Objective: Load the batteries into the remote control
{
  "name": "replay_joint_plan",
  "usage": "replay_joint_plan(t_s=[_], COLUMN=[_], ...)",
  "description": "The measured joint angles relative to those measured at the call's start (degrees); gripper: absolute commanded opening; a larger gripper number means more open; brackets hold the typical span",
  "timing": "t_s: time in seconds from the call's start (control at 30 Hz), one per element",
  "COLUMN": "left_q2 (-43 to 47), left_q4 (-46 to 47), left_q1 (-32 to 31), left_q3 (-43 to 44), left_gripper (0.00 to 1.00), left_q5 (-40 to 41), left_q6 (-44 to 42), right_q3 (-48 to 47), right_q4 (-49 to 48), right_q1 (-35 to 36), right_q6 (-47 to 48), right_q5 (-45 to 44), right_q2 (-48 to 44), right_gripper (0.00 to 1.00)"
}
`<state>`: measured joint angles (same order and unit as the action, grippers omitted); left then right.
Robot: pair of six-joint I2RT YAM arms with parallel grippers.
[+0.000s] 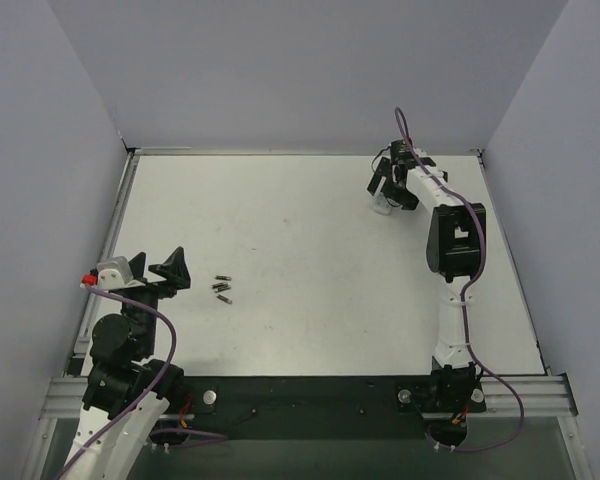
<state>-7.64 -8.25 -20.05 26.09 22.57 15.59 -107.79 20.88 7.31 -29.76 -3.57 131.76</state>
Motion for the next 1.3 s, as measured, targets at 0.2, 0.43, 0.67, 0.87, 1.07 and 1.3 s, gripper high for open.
replay_joint_plan(t_s=[0.2,0.43,0.67,0.87,1.07,1.3], left_q2=[-0.46,-0.59,-0.59,-1.33,-3.43,-4.00], left_q4=[-0.04,-0.13,-0.13,-0.02,0.22,3.78], left_q1=[0.00,0.00,0.00,0.00,0.00,0.00], left_q3=[0.00,0.00,0.00,0.00,0.07,-1.75], left_gripper=[0.97,0.97,0.98,0.97,0.93,0.95], left_q5=[0.00,-0.02,-0.55,-4.26,-11.63,-23.15], left_q6=[0.00,0.00,0.02,0.39,4.15,9.68], right_q3=[-3.56,-4.52,-2.03,14.95,34.23,47.60], right_q4=[1.03,3.37,2.60,-1.99,-14.69,-33.75], right_q1=[1.09,2.56,3.89,7.48,16.85,27.26], right_q6=[-0.15,0.04,1.31,1.36,-1.09,-4.94], right_q5=[-0.52,-2.45,-3.02,0.83,9.84,19.37], right_q2=[3.50,4.11,2.75,-8.04,-23.69,-32.46], right_gripper=[0.84,0.47,0.17,0.14,0.11,0.11])
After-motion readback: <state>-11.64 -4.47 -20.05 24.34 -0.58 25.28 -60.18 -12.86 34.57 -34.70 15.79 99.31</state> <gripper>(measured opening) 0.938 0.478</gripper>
